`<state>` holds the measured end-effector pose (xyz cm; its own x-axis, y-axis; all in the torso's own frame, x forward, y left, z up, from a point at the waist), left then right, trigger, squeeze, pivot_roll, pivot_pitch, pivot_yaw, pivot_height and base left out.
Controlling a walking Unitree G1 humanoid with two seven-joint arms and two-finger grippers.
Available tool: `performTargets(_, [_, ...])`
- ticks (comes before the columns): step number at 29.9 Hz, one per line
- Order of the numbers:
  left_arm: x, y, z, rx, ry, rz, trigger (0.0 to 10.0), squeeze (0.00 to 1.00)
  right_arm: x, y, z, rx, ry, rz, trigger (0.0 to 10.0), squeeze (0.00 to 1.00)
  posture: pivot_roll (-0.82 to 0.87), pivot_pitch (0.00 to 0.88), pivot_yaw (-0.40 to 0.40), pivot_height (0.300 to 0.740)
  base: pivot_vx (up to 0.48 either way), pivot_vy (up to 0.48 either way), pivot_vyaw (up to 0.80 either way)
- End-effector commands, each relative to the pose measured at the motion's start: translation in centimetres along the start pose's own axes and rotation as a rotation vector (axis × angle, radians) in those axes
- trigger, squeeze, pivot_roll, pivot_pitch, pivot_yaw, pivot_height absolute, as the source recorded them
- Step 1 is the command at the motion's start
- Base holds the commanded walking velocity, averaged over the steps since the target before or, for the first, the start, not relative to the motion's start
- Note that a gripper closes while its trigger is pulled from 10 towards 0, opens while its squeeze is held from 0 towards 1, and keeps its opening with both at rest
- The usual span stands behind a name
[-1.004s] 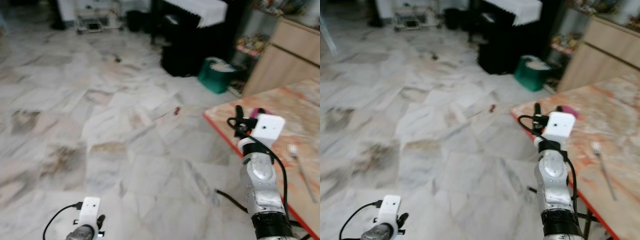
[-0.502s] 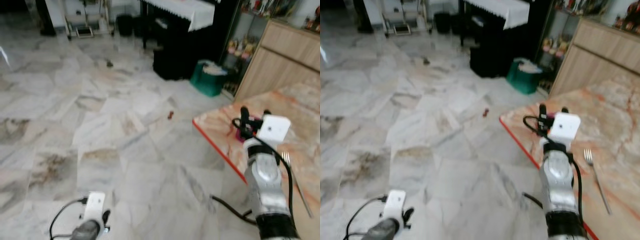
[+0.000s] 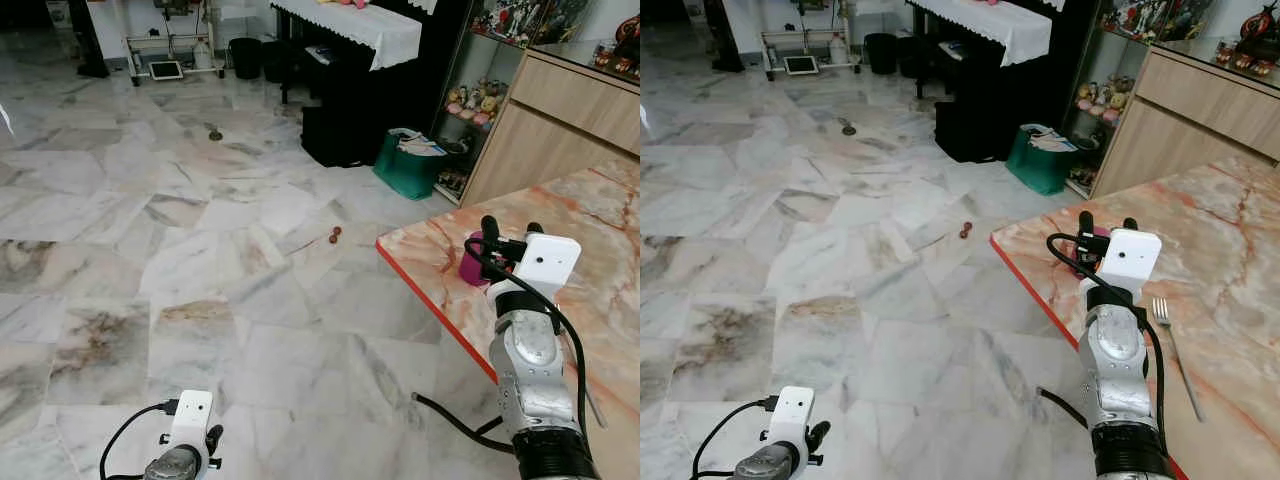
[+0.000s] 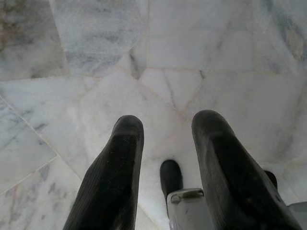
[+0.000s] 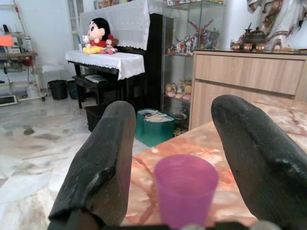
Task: Setting the table
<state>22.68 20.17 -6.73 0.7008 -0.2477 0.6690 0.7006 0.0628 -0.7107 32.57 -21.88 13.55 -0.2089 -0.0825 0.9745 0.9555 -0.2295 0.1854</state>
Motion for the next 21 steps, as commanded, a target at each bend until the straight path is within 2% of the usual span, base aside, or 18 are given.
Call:
performTargets(1, [-0.13, -0.01, -0.35, -0.011, 0.02, 0.007, 10.0, 0.0, 0.42, 0.24, -0.24, -0.009, 0.003, -0.008, 10.0, 0.0, 0.07, 0.0, -0.062, 0.74, 0.0, -0.304, 0.0])
performTargets(11, [-0.06, 0.0, -0.5, -0.015, 0.018, 0.003, 10.0, 0.0, 0.27, 0.25, -0.25, -0.012, -0.001, 0.002, 10.0, 0.0, 0.06, 0.0, -0.06, 0.74, 0.0, -0.302, 0.0])
performTargets(18, [0.02, 0.01, -0.44, -0.007, 0.001, -0.002, 10.0, 0.0, 0.09, 0.11, -0.2, -0.01, -0.006, 0.014, 10.0, 0.0, 0.06, 0.0, -0.061, 0.74, 0.0, 0.0, 0.0])
performTargets(21, [0.01, 0.01, -0.45, -0.008, 0.001, -0.001, 10.0, 0.0, 0.0, -0.09, -0.86, -0.031, -0.043, 0.036, 10.0, 0.0, 0.06, 0.0, -0.061, 0.74, 0.0, 0.0, 0.0])
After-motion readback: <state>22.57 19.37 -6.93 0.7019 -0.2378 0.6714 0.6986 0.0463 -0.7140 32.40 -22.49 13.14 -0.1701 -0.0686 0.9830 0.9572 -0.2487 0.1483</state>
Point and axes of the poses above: a point about 5 cm out from each wrist's last joint towards the gripper, its own y axis pointing out of the wrist towards the gripper, its own x axis along the axis of the wrist's last joint, z = x × y, the point moved 1 cm from there along y, pointing out of the wrist towards the gripper, and after that the axes turned 8 degrees about y, right-handed, at the moved point
